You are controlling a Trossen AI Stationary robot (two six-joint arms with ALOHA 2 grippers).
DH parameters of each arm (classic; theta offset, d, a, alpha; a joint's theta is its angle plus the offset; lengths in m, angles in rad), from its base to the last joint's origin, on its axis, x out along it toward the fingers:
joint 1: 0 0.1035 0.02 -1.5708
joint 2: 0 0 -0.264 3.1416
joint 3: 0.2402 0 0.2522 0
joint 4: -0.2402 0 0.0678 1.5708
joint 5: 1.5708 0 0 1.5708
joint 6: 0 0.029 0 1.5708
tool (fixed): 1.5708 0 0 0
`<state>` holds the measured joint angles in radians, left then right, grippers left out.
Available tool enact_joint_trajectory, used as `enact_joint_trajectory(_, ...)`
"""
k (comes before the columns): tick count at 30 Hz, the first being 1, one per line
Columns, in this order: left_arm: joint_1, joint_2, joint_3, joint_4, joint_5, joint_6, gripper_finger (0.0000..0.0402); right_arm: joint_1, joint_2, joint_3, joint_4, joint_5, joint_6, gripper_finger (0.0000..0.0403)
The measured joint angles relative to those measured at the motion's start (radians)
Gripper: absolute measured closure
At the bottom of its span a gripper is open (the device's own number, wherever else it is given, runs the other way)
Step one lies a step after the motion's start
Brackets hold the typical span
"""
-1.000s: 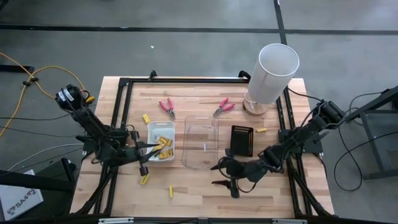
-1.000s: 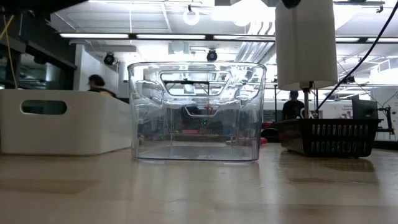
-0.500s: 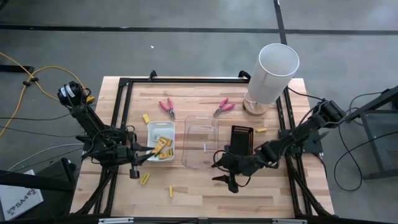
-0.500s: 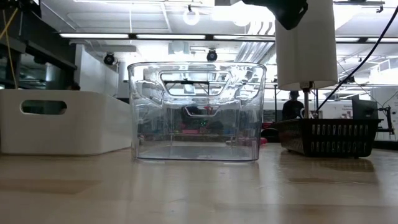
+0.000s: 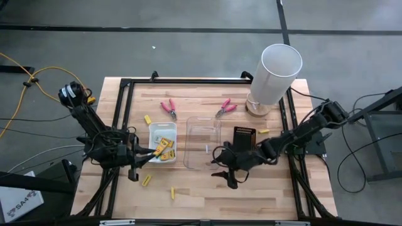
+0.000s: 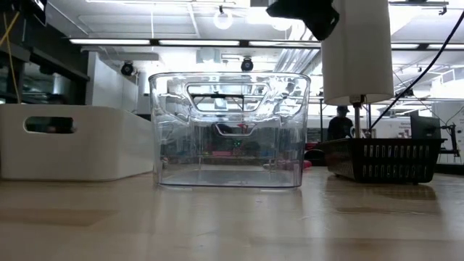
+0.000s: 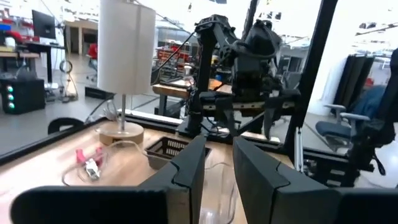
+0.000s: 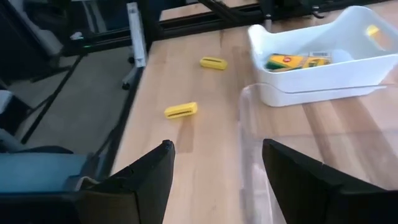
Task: Pick & Place School Supplies
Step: Put the pink punch plier into the transparent bin
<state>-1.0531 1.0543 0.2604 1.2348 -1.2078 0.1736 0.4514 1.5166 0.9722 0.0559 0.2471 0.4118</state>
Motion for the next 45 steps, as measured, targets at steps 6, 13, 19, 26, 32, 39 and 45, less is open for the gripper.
enact_joint_trajectory(6, -0.024, -0.087, 0.001, 0.001, -0.054, 0.080, 0.0321, -0.098, -0.020, 0.001, -0.051, 0.008, 0.008, 0.0168)
enact_joint_trajectory(13, -0.126, -0.224, 0.001, 0.000, -0.117, 0.243, 0.0321, -0.247, -0.070, 0.001, -0.069, -0.057, -0.067, 0.0168)
enact_joint_trajectory(19, -0.238, -0.285, 0.001, 0.001, -0.155, 0.292, 0.0321, -0.374, -0.132, 0.001, -0.122, -0.075, -0.151, 0.0168)
enact_joint_trajectory(26, -0.273, -0.248, 0.001, -0.011, -0.169, 0.188, 0.0321, -0.454, -0.178, 0.033, -0.146, -0.158, -0.259, 0.0168)
enact_joint_trajectory(32, -0.273, -0.223, 0.001, -0.010, -0.190, 0.142, 0.0321, -0.457, -0.132, 0.207, -0.354, -0.171, -0.375, 0.0168)
enact_joint_trajectory(39, -0.272, -0.220, 0.001, -0.015, -0.190, 0.141, 0.0321, -0.506, -0.027, 0.416, -0.654, -0.171, -0.473, 0.0168)
enact_joint_trajectory(45, -0.272, -0.220, 0.001, -0.035, -0.191, 0.139, 0.0321, -0.580, 0.037, 0.472, -0.781, -0.172, -0.563, 0.0168)
